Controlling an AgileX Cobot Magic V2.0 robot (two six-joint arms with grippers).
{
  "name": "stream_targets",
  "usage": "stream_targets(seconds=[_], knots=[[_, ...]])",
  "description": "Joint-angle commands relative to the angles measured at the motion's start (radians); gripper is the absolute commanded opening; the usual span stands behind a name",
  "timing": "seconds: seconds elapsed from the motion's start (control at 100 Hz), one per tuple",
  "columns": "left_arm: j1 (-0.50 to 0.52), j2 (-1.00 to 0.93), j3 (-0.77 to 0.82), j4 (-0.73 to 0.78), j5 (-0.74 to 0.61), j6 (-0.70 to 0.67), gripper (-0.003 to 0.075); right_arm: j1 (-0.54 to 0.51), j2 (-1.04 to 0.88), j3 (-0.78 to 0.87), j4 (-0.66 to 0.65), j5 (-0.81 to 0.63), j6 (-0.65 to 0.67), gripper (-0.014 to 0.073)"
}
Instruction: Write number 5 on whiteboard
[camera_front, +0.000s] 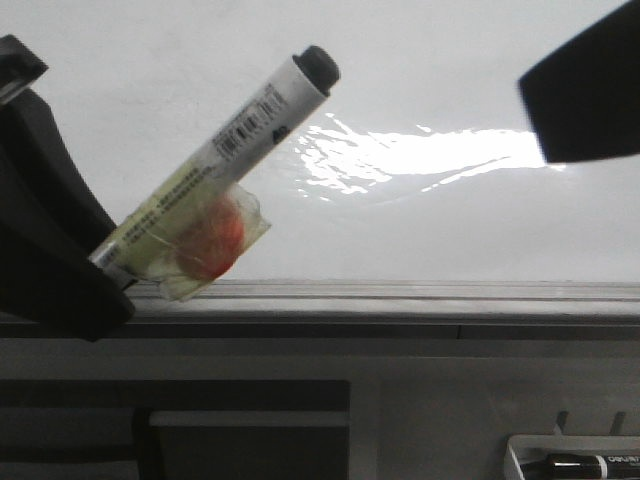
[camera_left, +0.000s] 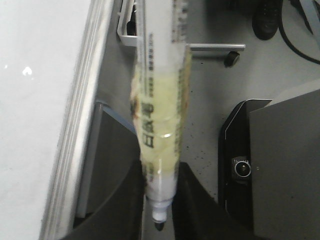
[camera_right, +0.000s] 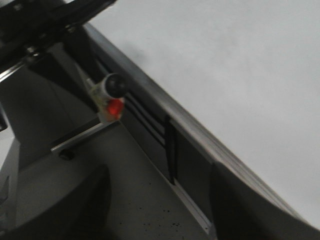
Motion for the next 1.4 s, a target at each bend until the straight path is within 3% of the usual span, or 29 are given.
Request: stream_targets(seconds=[0.0, 0.22, 0.43, 0.6, 0.86, 1.389], knots=[[0.000, -0.026, -0.028, -0.037, -0.016, 0.070, -0.0020, 0.040, 0.045, -0.042, -0.014, -0.128, -0.014, 0.0381], [-0.058, -0.026, -0.028, -0.042, -0.018, 0.140, -0.0020, 0.046, 0.152, -0.087, -0.016, -0.183, -0.014, 0.0381], [-0.150, -0.026, -0.028, -0.040, -0.143, 0.159, -0.0020, 0.048, 0.201, -0.124, -0.016, -0.204, -0.014, 0.0381], [-0.159, -0.026, -0.028, -0.040, -0.173, 0.159, -0.0020, 0.080, 0.199, -0.124, -0.016, -0.202, -0.014, 0.0381], [-0.155, -0.026, -0.028, -0.043, -0.222, 0.155, -0.0020, 0.161, 0.199, -0.124, -0.016, -0.062, -0.014, 0.0381], [-0.155, -0.023, -0.028, -0.025, -0.235, 0.155, -0.0020, 0.169, 0.190, -0.124, -0.016, -0.297, -0.014, 0.0381]])
